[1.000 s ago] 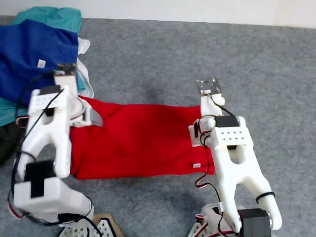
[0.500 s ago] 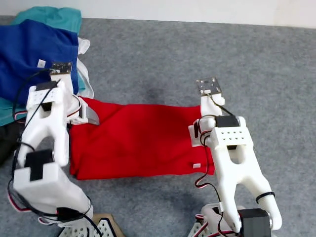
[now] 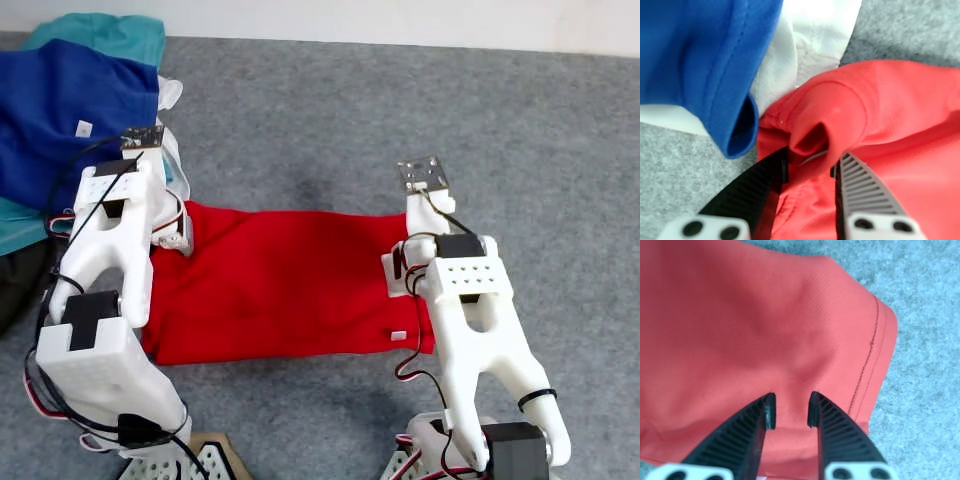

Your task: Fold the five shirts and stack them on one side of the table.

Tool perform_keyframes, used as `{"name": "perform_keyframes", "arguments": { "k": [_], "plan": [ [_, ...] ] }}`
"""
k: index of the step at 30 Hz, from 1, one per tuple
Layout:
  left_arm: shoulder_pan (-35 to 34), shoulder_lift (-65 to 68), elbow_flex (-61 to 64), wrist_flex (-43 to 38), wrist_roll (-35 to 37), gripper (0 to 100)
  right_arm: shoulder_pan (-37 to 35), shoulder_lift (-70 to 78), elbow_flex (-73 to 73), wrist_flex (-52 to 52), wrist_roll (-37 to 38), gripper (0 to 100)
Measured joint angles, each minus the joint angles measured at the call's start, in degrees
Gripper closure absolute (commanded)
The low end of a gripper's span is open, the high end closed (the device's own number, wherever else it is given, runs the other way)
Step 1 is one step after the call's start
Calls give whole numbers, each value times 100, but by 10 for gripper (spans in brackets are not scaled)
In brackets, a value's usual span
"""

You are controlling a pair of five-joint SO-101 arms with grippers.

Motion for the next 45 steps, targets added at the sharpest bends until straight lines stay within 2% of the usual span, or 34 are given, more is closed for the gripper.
{"name": "perform_keyframes", "arguments": {
  "k": [6, 11, 39, 45],
  "plan": [
    [105, -18, 0, 0, 53, 858, 0, 0, 0, 0, 0, 882],
    [343, -18, 0, 79, 70, 995, 0, 0, 0, 0, 0, 882],
    [334, -18, -1178, 141, 70, 994, 0, 0, 18, 0, 0, 882],
    [123, 44, -1178, -193, 70, 994, 0, 0, 18, 0, 0, 882]
  ]
}}
